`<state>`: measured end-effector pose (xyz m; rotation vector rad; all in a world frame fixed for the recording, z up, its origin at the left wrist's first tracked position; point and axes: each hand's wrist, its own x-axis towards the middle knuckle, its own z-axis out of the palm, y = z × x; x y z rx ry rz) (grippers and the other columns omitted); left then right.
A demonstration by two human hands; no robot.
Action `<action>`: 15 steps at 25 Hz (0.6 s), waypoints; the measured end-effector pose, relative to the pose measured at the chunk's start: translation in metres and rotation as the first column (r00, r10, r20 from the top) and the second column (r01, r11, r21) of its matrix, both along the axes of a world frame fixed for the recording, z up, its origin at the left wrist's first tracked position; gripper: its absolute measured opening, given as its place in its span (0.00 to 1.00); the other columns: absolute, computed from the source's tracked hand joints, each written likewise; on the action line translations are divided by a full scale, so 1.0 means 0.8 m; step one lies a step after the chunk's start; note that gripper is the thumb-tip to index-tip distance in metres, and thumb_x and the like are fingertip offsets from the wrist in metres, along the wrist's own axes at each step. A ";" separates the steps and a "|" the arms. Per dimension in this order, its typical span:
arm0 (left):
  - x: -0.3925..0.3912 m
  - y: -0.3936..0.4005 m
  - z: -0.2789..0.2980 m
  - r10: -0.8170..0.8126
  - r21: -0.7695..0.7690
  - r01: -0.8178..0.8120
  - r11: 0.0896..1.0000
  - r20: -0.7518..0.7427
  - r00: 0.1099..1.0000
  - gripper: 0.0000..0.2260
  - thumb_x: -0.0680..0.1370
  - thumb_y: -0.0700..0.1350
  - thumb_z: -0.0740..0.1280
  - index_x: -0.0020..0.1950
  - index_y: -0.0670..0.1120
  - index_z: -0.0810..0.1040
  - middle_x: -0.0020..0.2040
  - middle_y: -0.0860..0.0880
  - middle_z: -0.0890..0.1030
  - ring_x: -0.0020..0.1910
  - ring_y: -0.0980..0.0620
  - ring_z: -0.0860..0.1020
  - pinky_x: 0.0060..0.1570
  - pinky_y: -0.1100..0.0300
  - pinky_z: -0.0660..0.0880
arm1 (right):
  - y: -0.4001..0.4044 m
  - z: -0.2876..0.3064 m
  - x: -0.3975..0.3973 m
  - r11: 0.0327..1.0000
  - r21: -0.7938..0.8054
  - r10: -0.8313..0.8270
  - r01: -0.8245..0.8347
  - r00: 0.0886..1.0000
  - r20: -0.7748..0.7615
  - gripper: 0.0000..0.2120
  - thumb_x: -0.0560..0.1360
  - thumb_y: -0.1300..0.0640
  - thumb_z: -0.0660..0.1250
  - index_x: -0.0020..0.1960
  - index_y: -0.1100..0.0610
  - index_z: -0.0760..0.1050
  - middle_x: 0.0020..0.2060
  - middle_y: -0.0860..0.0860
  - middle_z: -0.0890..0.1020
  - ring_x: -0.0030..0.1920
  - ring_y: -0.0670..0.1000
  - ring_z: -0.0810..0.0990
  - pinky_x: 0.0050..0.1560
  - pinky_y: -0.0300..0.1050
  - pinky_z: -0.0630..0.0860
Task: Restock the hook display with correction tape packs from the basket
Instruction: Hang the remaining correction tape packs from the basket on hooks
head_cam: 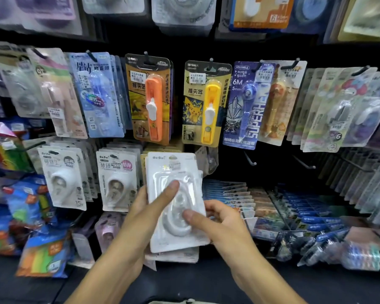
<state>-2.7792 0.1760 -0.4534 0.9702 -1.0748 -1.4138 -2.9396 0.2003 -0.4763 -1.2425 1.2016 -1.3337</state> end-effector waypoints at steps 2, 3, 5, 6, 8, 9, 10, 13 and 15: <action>0.004 -0.004 0.001 -0.008 0.013 0.008 1.000 0.002 1.000 0.22 0.66 0.55 0.76 0.60 0.56 0.79 0.51 0.55 0.88 0.48 0.56 0.86 0.43 0.59 0.81 | -0.002 0.004 -0.014 0.999 0.036 -0.045 0.040 0.989 0.143 0.08 0.72 0.49 0.75 0.47 0.52 0.83 0.44 0.53 0.88 0.44 0.52 0.87 0.45 0.47 0.82; 0.006 -0.005 0.002 -0.023 0.011 0.022 1.000 0.011 1.000 0.22 0.66 0.52 0.75 0.60 0.54 0.80 0.52 0.53 0.88 0.50 0.53 0.86 0.49 0.55 0.81 | -0.001 0.006 -0.020 0.997 0.053 -0.060 0.051 0.980 0.190 0.07 0.75 0.50 0.72 0.47 0.53 0.83 0.45 0.54 0.88 0.44 0.53 0.87 0.43 0.51 0.83; 0.008 -0.004 0.004 -0.059 0.010 0.058 0.998 0.031 0.998 0.24 0.66 0.47 0.76 0.61 0.51 0.80 0.54 0.49 0.87 0.53 0.49 0.86 0.59 0.48 0.78 | 0.001 0.009 -0.028 0.998 0.051 -0.047 0.037 0.974 0.221 0.10 0.77 0.48 0.70 0.49 0.54 0.81 0.45 0.56 0.88 0.43 0.54 0.87 0.37 0.49 0.82; 0.008 -0.003 0.004 -0.076 0.013 0.076 0.997 0.032 0.997 0.25 0.65 0.47 0.77 0.62 0.51 0.80 0.55 0.48 0.87 0.54 0.47 0.86 0.59 0.47 0.77 | 0.003 0.010 -0.029 0.999 0.033 -0.020 0.014 0.977 0.212 0.13 0.76 0.46 0.71 0.52 0.55 0.80 0.45 0.55 0.88 0.43 0.52 0.87 0.37 0.45 0.82; 0.010 -0.002 0.002 -0.088 0.021 0.087 0.996 0.035 0.996 0.25 0.65 0.46 0.78 0.61 0.51 0.80 0.55 0.47 0.87 0.52 0.46 0.86 0.52 0.51 0.81 | 0.005 0.011 -0.030 0.999 0.018 0.024 -0.027 0.988 0.155 0.18 0.74 0.43 0.73 0.54 0.55 0.79 0.45 0.52 0.88 0.44 0.49 0.87 0.39 0.38 0.79; 0.011 -0.002 0.002 -0.067 0.020 0.066 0.998 0.049 0.997 0.23 0.65 0.45 0.78 0.60 0.50 0.80 0.54 0.47 0.87 0.51 0.46 0.87 0.47 0.54 0.83 | 0.005 0.010 -0.029 0.999 0.032 0.022 -0.026 0.993 0.119 0.19 0.74 0.41 0.73 0.54 0.54 0.79 0.45 0.51 0.88 0.43 0.48 0.86 0.39 0.39 0.78; 0.012 -0.003 0.001 -0.029 0.020 0.028 0.999 0.071 0.997 0.22 0.66 0.42 0.78 0.59 0.50 0.81 0.53 0.47 0.87 0.49 0.46 0.87 0.44 0.55 0.84 | 0.005 0.008 -0.029 0.998 0.057 0.002 -0.007 0.996 0.091 0.18 0.74 0.40 0.72 0.54 0.53 0.79 0.44 0.51 0.88 0.40 0.49 0.85 0.37 0.41 0.77; 0.020 -0.008 0.001 0.114 0.017 -0.116 0.993 0.108 0.988 0.18 0.72 0.35 0.76 0.58 0.51 0.81 0.52 0.48 0.88 0.50 0.44 0.86 0.54 0.43 0.82 | 0.004 0.003 -0.032 0.984 0.148 -0.119 0.096 0.981 0.156 0.11 0.77 0.46 0.71 0.50 0.54 0.77 0.38 0.51 0.87 0.30 0.53 0.81 0.25 0.44 0.75; 0.027 -0.010 0.006 0.194 -0.026 -0.192 0.981 0.147 0.970 0.17 0.74 0.35 0.74 0.58 0.53 0.81 0.51 0.51 0.88 0.48 0.47 0.87 0.53 0.43 0.81 | 0.005 0.002 -0.037 0.978 0.153 -0.159 0.138 0.978 0.136 0.08 0.78 0.49 0.70 0.50 0.52 0.77 0.35 0.51 0.86 0.25 0.52 0.77 0.23 0.42 0.72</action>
